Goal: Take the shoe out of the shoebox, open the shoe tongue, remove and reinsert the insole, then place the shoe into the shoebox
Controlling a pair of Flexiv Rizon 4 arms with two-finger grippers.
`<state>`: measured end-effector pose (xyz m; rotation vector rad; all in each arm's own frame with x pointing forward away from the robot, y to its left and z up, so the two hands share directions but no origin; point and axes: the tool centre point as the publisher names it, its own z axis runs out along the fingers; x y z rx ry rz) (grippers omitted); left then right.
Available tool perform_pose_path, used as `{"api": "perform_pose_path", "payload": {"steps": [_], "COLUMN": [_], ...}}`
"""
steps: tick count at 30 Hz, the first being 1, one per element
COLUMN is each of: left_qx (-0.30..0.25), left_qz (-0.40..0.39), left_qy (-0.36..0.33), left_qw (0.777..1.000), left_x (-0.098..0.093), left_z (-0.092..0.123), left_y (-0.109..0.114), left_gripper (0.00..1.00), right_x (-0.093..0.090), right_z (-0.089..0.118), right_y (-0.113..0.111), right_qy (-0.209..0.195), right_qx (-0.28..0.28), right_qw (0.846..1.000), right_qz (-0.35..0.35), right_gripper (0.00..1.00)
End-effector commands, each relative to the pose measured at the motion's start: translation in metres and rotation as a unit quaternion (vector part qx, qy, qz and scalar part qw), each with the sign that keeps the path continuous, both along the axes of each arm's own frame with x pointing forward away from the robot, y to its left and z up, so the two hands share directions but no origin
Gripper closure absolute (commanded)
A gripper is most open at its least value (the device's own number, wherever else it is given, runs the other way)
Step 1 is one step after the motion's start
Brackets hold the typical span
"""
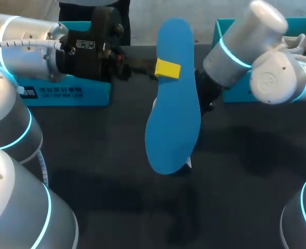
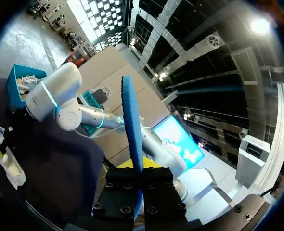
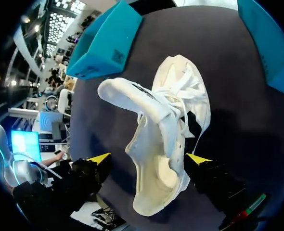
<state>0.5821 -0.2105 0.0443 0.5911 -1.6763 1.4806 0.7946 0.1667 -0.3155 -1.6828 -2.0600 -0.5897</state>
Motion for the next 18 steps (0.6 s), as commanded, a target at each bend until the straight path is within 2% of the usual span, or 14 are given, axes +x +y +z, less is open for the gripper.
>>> {"api": "perform_pose_path", "payload": {"steps": [1, 9, 18], "left_qx": [0.0, 0.0, 0.0], "left_qz": [0.001, 0.001, 0.001], "left_qy": [0.0, 0.0, 0.0], "left_qw": [1.0, 1.0, 1.0], "left_x": [-0.001, -0.001, -0.001], "left_z": [-0.001, -0.001, -0.001], "left_y": [0.0, 0.0, 0.0], "left_gripper": [1.0, 1.0, 1.0], "right_x": [-0.017, -0.018, -0.014], "right_z": [0.013, 0.043, 0.081], "right_y": [-0.019, -0.019, -0.032], "right_qy": [0.002, 0.039, 0.007], "right_qx": [0.066, 0.177, 0.279], "right_qw": [0.998, 0.983, 0.96], "right_qz": [-0.007, 0.001, -0.007], "right_gripper": [0.0, 0.0, 0.0]}}
